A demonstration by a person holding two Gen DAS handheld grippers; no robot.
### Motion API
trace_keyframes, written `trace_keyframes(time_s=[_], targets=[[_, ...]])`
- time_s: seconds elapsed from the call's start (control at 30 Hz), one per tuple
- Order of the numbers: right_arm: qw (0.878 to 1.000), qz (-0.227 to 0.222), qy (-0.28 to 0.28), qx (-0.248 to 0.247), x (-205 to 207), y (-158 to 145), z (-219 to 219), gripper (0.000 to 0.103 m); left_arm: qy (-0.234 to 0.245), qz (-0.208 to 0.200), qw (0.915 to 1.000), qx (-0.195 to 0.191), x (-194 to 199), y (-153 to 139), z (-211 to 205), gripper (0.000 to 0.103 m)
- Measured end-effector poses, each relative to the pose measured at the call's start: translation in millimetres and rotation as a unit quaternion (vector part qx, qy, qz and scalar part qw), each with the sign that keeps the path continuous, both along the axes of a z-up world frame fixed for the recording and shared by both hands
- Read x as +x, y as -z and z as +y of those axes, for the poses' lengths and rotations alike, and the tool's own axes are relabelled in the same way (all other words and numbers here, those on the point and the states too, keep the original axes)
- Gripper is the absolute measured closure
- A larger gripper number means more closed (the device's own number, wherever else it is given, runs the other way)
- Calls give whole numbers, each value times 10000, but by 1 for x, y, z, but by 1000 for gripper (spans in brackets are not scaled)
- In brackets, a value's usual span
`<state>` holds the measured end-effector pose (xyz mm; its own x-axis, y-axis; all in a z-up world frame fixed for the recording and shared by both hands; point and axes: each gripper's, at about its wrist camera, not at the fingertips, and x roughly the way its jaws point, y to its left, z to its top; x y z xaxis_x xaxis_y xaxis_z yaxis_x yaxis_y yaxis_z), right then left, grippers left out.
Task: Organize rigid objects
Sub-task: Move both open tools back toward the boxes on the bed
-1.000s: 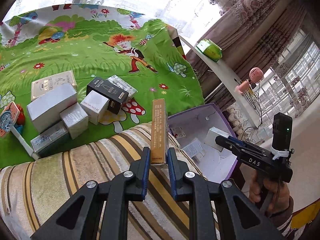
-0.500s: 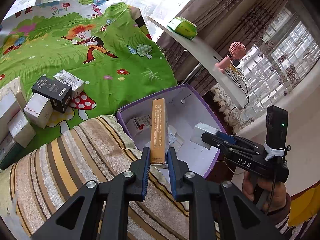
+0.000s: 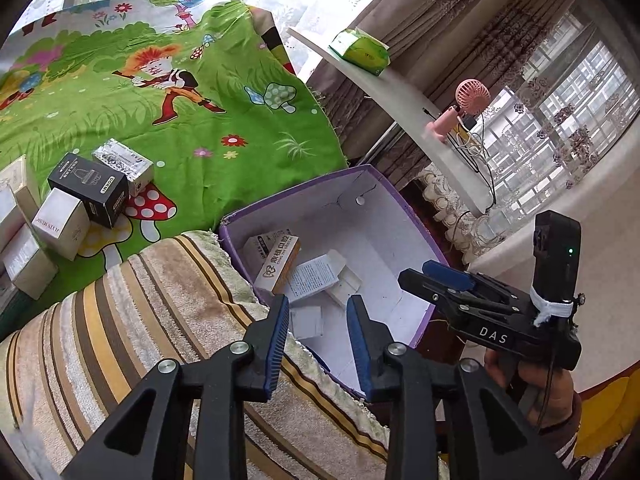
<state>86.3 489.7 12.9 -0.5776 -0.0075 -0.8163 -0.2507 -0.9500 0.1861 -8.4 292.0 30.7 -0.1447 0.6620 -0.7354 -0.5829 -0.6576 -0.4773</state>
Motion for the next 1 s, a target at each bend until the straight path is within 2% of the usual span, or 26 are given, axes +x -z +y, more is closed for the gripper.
trace_keyframes(time_s=[0.43,0.53,1.0], targets=[[9995,13,-290,135,-7,-1,-19,39,-295,12,9995,93,-6,0,-22,71],[9993,58,-372,5,-9,-2,-24,39,-413,16,9991,107,-9,0,-32,71],[9973,21,-731,-39,-26,-4,-59,38,-1384,-16,9901,219,-32,-1,-110,71]])
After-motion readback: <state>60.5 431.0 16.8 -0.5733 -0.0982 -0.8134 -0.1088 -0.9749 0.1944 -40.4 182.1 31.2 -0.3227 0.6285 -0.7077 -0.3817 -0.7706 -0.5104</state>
